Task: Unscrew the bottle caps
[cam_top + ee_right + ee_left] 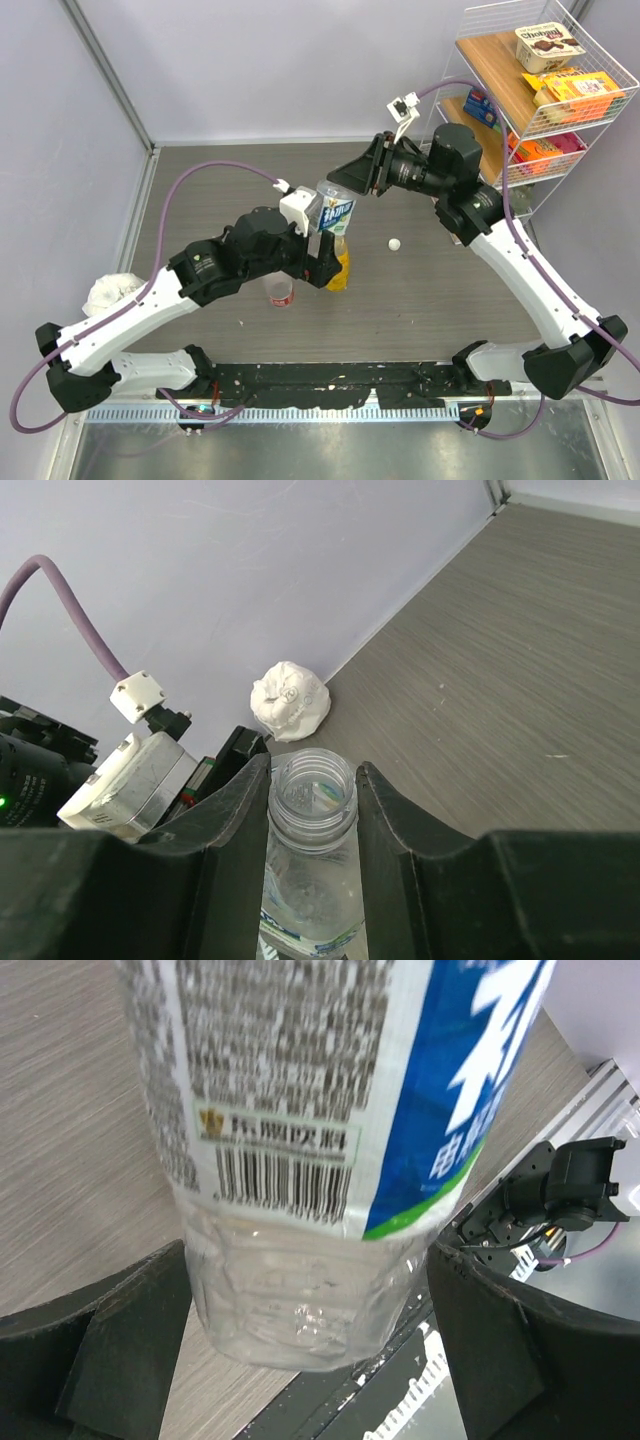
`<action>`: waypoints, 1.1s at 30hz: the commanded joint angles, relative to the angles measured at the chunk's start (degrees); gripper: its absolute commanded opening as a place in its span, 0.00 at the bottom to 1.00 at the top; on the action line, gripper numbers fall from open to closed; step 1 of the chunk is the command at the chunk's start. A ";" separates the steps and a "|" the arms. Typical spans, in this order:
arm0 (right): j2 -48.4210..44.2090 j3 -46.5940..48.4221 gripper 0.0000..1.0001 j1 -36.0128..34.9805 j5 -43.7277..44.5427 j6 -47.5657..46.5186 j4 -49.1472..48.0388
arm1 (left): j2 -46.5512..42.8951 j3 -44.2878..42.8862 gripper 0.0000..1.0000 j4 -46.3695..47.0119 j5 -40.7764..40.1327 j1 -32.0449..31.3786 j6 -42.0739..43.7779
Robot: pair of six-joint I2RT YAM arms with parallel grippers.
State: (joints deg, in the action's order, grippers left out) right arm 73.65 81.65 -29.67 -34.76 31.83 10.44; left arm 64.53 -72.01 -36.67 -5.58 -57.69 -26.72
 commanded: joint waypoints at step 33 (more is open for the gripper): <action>0.88 -10.63 0.02 -4.17 61.04 -28.32 -23.17 | -8.81 2.58 1.00 -0.51 -16.56 -0.23 0.79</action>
State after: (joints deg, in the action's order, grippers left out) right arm 75.77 71.66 -33.39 21.12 6.92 -1.67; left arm 55.35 -69.12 -38.20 -21.06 -57.69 -26.83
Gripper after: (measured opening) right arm 0.403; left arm 0.994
